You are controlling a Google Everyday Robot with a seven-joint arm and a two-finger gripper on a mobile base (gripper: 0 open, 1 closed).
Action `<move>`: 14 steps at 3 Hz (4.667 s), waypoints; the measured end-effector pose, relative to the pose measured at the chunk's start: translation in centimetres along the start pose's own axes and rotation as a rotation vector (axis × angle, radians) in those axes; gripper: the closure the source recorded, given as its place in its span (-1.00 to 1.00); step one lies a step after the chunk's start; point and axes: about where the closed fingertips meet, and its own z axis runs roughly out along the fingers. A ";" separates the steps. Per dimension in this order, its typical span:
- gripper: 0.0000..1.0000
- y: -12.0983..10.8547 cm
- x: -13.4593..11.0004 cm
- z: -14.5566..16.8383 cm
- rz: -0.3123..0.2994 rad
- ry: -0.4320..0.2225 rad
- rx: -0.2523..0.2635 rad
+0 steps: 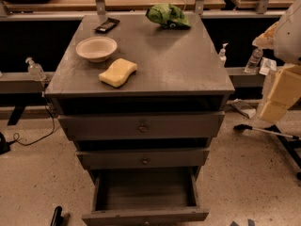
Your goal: Place sponge into bottom drawer
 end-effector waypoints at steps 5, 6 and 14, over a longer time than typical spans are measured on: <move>-1.00 -13.5 -28.8 8.2 -0.411 -0.397 0.010; -1.00 -14.2 -35.5 8.9 -0.356 -0.568 0.038; -0.67 -11.6 -29.1 26.5 0.101 -0.708 0.048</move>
Offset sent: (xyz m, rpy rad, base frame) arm 0.1289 0.0915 0.0222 0.0449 -0.1384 0.3276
